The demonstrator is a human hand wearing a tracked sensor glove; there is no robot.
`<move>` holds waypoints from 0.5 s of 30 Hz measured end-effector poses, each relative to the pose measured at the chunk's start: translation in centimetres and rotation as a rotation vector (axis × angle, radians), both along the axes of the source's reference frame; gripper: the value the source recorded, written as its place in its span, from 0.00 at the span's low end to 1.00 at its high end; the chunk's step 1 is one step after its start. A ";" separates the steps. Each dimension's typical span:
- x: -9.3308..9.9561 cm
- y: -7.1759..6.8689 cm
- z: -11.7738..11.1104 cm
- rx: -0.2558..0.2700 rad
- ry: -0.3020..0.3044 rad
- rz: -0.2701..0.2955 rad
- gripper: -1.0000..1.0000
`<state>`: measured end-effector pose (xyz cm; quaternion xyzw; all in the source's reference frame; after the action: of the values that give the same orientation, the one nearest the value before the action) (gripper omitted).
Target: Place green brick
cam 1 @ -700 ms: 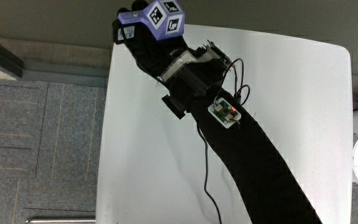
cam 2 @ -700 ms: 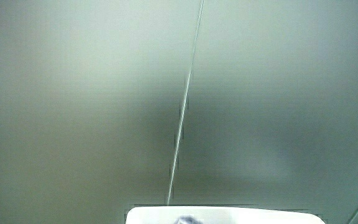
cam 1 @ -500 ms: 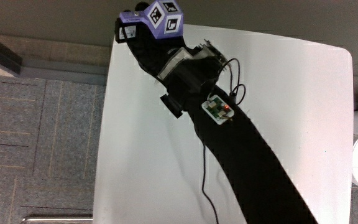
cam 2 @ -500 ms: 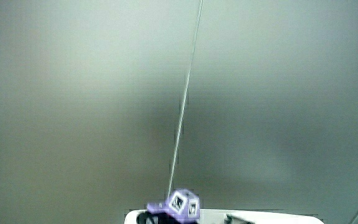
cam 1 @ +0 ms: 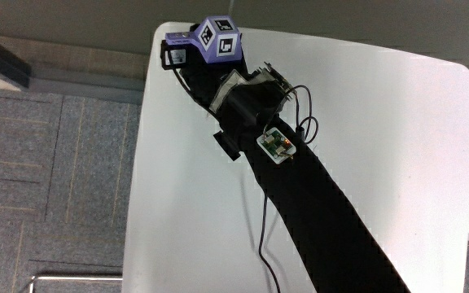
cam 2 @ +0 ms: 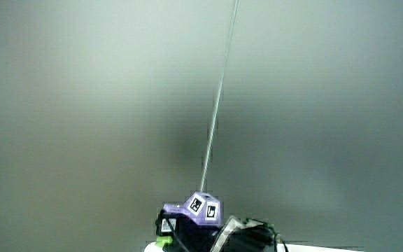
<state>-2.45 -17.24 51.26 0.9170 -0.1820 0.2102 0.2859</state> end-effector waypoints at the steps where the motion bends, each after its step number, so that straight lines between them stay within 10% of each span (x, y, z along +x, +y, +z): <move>1: 0.0 0.0 0.0 0.000 0.010 0.003 0.50; 15: 0.6 0.9 1.4 -0.043 -0.009 -0.004 0.18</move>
<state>-1.83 -16.34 52.67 0.9093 -0.1805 0.2175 0.3053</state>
